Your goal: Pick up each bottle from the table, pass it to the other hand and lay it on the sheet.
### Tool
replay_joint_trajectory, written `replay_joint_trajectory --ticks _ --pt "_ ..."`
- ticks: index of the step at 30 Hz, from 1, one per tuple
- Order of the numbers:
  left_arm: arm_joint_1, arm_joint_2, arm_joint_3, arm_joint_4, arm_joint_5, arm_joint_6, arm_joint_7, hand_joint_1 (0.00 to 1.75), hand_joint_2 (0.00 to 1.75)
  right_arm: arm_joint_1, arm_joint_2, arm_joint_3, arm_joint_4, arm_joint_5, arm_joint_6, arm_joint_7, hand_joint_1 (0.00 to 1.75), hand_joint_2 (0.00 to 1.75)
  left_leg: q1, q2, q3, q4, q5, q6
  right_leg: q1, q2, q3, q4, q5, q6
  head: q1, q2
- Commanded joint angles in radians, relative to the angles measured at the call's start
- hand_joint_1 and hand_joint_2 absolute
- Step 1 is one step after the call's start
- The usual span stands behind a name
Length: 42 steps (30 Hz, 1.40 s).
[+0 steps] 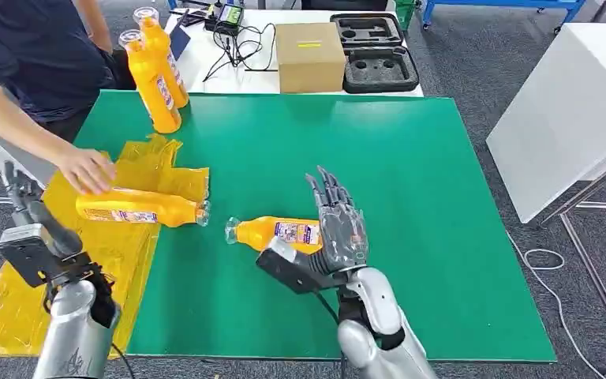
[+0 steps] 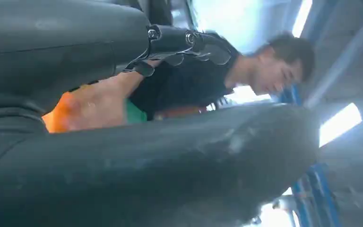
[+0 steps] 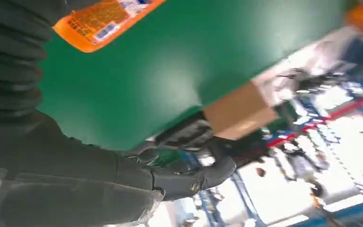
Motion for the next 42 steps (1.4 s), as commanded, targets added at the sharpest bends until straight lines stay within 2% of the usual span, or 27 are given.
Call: replay_joint_trajectory --ticks 1,8,20,27,29,32,37,42 --pt "-0.047 0.001 -0.151 -0.002 0.025 -0.004 0.013 0.00 0.00 -0.142 0.059 -0.070 0.338 0.061 0.009 0.046 0.00 1.75 0.001 0.001 0.004 0.000 -0.002 -0.003 0.002 0.000 0.005 -0.001 -0.001 -0.002 0.000 0.000" --pt "-0.120 0.011 -0.201 0.092 0.076 0.009 -0.007 0.00 0.00 -0.184 0.051 -0.042 0.481 0.008 0.004 0.030 0.00 1.75 0.001 -0.001 0.003 -0.001 0.000 -0.002 0.001 -0.002 0.003 -0.001 0.000 -0.001 0.000 0.000" --pt "-0.050 0.055 -0.194 -0.011 0.126 0.031 0.012 0.00 0.00 -0.231 0.029 0.058 0.551 -0.008 0.071 0.076 0.00 1.75 0.001 0.003 0.004 0.000 -0.002 -0.003 0.001 0.001 0.004 -0.001 -0.001 -0.001 0.000 0.000" --pt "-0.021 0.058 -0.183 -0.046 0.133 0.040 0.012 0.00 0.00 -0.260 0.027 0.078 0.592 0.034 0.056 0.122 0.00 1.75 0.001 0.001 0.002 0.000 -0.001 -0.002 0.001 0.000 0.002 -0.001 -0.001 -0.001 0.000 0.000" --pt "0.009 0.064 -0.174 -0.081 0.138 0.049 0.013 0.00 0.00 -0.282 0.020 0.109 0.623 0.141 0.009 0.197 0.00 1.75 0.001 0.002 0.002 0.000 -0.001 -0.002 0.001 0.000 0.002 -0.001 -0.001 -0.001 0.000 0.000" --pt "0.033 0.067 -0.167 -0.114 0.139 0.045 0.013 0.00 0.00 -0.305 0.022 0.102 0.672 0.187 -0.004 0.224 0.00 1.75 0.001 0.003 0.002 -0.001 -0.001 -0.002 0.001 0.002 0.002 -0.001 -0.001 -0.001 0.000 0.000" --pt "0.052 0.055 -0.156 -0.136 0.139 0.054 0.015 0.00 0.00 -0.341 0.047 0.096 0.765 0.209 0.005 0.221 0.00 1.75 0.001 0.002 0.004 0.000 -0.002 -0.003 0.001 0.000 0.004 -0.001 -0.002 -0.001 0.000 0.000" --pt "0.041 0.052 -0.145 -0.139 0.139 0.062 0.018 0.00 0.00 -0.404 0.105 0.090 0.883 0.201 0.025 0.211 0.00 1.75 0.001 0.003 0.002 0.000 -0.001 -0.002 0.001 0.002 0.002 0.000 -0.001 -0.001 0.000 0.000"
